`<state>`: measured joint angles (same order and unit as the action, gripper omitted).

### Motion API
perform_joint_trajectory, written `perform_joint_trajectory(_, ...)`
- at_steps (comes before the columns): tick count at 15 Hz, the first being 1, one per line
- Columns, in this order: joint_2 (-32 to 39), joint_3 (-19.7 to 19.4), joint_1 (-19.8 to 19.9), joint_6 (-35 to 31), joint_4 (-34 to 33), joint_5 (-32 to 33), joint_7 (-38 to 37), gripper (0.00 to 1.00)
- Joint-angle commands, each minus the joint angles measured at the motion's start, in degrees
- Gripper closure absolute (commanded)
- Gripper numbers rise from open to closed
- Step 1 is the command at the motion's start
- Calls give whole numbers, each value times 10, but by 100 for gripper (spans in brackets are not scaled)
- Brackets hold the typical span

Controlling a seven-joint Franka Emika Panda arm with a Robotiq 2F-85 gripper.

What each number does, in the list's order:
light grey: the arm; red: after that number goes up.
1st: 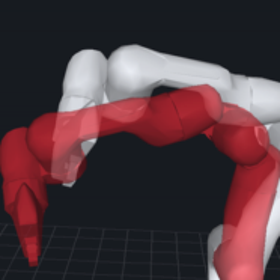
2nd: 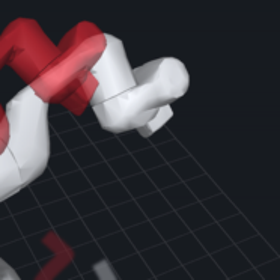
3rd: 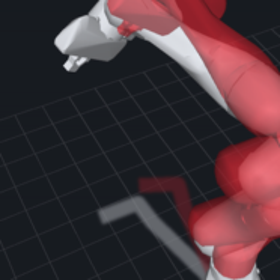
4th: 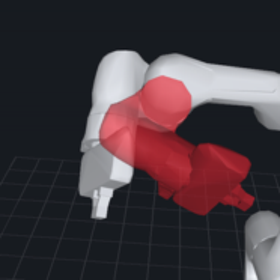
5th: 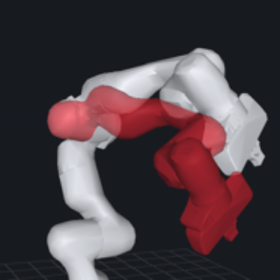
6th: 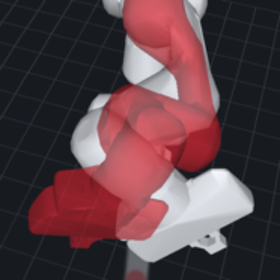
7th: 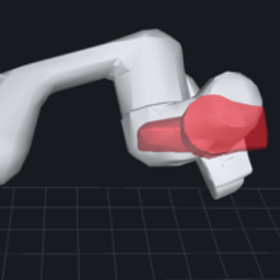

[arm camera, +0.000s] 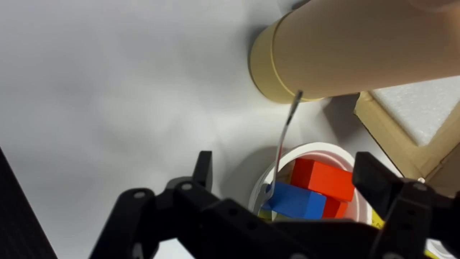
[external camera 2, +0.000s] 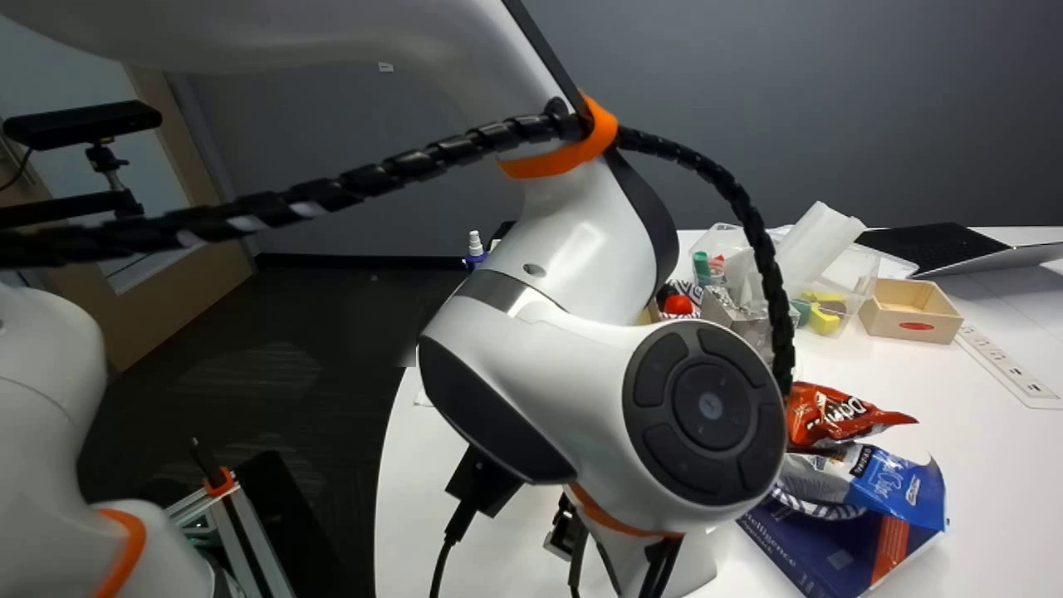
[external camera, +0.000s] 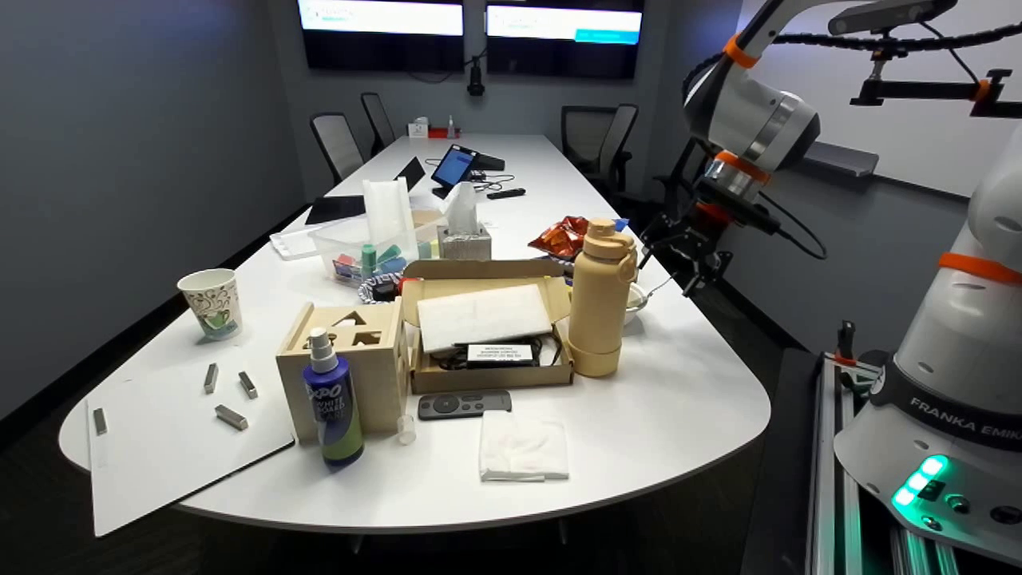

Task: Use the silver object to stir the objects in the bowl

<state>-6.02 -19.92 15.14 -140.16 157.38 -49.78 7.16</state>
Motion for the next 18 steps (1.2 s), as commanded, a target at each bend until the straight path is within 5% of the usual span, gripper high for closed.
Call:
perform_joint_trajectory(1,8,2,6,18,0,-39,21,0)
perform_joint_trajectory(18,10,3,23,61,0,-52,25,0)
